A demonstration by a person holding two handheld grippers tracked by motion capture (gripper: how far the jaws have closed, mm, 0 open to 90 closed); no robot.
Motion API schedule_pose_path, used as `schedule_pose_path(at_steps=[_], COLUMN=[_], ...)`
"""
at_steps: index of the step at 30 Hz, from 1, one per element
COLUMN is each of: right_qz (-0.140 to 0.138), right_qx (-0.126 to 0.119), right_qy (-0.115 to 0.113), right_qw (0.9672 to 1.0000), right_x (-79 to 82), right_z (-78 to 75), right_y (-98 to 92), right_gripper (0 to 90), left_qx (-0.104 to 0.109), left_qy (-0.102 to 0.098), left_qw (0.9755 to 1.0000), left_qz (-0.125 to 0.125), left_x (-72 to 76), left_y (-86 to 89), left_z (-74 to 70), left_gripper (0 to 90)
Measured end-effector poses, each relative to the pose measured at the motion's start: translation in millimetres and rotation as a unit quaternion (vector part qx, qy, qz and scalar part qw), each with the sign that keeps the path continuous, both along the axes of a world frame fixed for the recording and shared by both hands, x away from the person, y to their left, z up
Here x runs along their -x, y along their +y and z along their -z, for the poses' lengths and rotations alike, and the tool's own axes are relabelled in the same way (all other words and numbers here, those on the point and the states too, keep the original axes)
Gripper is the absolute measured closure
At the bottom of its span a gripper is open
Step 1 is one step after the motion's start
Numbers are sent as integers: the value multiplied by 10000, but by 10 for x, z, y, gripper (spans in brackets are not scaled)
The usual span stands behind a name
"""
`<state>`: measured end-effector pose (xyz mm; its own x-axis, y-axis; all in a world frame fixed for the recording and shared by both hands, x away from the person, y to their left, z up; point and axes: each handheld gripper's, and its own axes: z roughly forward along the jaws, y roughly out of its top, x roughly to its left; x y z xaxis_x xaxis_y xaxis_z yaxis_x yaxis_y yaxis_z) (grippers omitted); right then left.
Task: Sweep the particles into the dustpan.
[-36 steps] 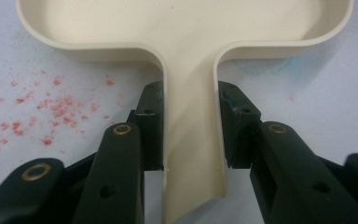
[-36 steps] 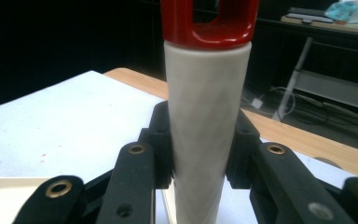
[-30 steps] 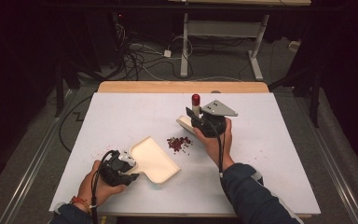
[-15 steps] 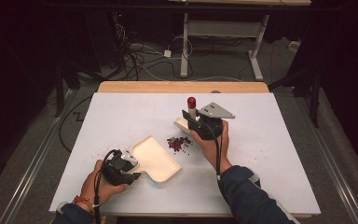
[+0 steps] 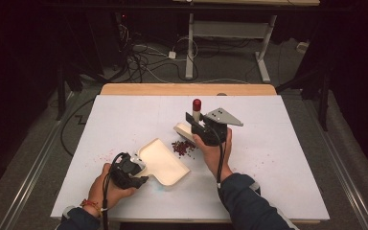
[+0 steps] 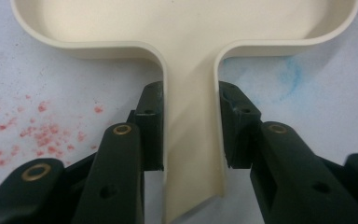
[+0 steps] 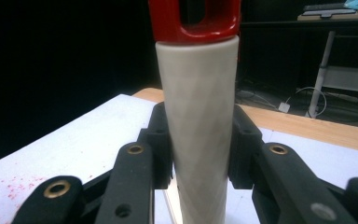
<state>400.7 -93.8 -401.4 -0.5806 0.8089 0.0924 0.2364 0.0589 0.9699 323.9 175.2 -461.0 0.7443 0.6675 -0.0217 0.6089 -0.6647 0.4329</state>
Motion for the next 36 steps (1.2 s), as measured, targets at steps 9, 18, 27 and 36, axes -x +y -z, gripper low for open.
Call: schedule_pose_path(at_steps=[9, 18, 27, 36], right_qz=[-222, -479, -702, -714], right_qx=[98, 202, 302, 418], right_qy=[29, -12, -31, -134], right_qw=[9997, 9986, 9971, 9965], right_x=[121, 262, 369, 407], right_z=[7, -17, -48, -77], right_y=[130, 268, 345, 411], right_gripper=[670, 676, 681, 692], left_qx=[-12, -60, -36, -53], left_qy=[30, 31, 87, 51], left_qw=[10000, 10000, 10000, 10000], left_qz=[-40, -51, -19, -5], left_x=[-43, -68, -80, -72], left_y=[-88, -157, -142, -126], left_z=[11, 6, 5, 5], left_gripper=[639, 638, 638, 638])
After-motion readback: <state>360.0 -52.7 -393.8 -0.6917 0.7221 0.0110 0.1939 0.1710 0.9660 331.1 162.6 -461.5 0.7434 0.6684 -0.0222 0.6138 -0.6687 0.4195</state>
